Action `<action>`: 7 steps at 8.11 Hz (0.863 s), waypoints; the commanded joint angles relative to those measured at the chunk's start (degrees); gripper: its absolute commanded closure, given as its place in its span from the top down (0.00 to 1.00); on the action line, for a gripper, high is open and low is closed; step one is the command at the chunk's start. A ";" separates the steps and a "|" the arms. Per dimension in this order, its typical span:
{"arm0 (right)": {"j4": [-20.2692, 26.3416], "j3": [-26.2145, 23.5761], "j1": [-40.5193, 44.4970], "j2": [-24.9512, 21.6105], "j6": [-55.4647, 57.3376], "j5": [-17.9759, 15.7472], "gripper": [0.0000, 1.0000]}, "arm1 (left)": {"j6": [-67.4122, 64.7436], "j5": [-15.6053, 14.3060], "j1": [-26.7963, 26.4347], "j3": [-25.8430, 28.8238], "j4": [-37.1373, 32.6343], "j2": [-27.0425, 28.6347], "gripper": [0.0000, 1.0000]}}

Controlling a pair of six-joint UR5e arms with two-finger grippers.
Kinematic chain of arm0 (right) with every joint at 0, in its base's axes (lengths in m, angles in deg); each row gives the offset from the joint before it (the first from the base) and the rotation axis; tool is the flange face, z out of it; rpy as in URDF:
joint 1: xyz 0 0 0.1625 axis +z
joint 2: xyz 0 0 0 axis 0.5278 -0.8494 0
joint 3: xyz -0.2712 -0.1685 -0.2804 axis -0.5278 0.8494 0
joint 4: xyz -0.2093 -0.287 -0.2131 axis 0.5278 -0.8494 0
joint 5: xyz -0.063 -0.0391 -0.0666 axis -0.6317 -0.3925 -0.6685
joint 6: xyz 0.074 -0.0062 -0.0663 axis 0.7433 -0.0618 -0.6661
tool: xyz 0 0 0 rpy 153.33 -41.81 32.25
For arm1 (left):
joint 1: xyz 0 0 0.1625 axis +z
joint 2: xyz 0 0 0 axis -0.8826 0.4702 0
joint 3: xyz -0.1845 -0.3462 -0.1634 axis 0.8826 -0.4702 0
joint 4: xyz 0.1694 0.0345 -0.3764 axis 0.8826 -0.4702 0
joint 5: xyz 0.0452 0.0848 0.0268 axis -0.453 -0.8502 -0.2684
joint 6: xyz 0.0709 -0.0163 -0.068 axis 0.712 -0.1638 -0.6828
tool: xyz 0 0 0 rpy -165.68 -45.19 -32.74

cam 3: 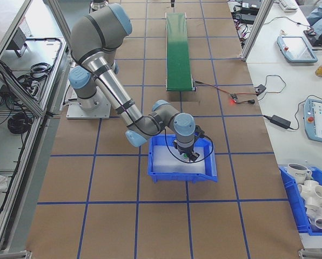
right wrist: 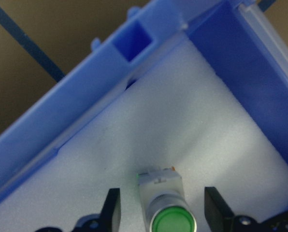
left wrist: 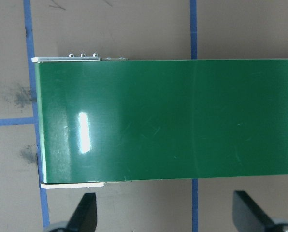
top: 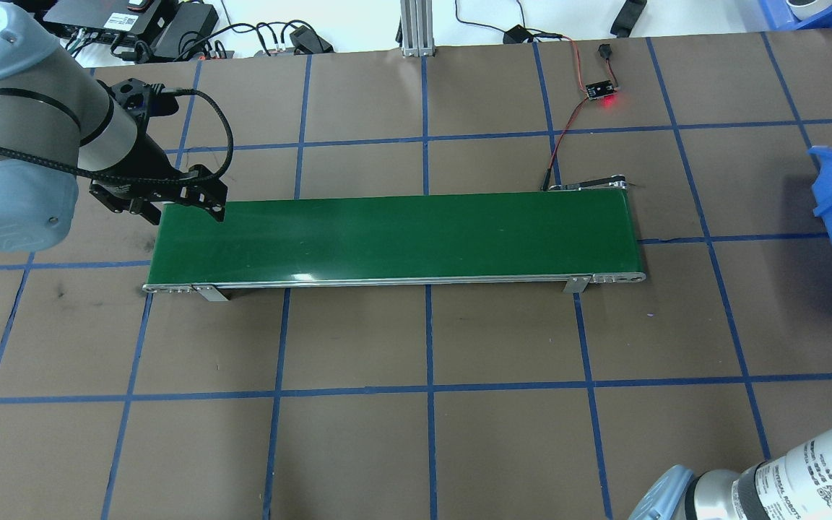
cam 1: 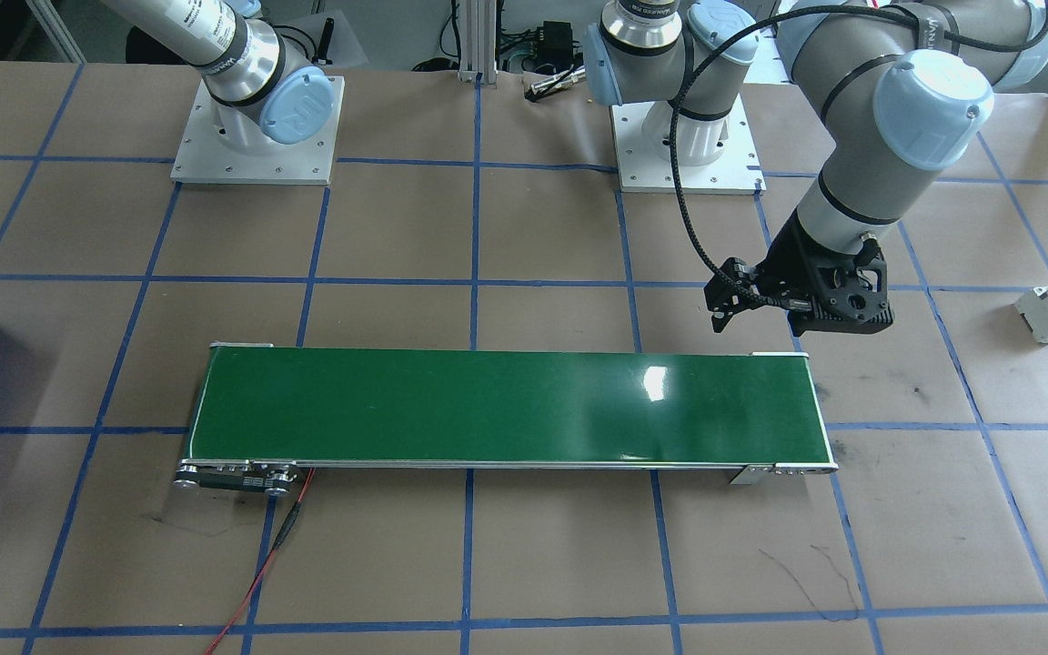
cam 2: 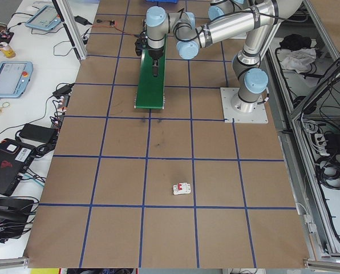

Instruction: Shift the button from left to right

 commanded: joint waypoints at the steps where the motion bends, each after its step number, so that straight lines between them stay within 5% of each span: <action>1: 7.43 0.15 -0.04 -9.07 0.50 -0.10 1.00 | -0.61 -2.50 -0.10 0.28 -1.98 -0.91 1.00; 3: 17.31 0.24 0.22 -19.97 1.98 -0.10 1.00 | -0.70 -3.75 -0.71 0.45 -7.66 -5.62 1.00; 5: 26.94 0.41 1.09 -25.10 16.58 -0.19 1.00 | -0.79 -3.66 -0.71 2.64 -12.69 -8.73 1.00; 7: 30.60 0.68 10.09 -28.97 31.88 -1.41 1.00 | -0.87 -3.22 -0.80 3.00 -12.97 -9.25 1.00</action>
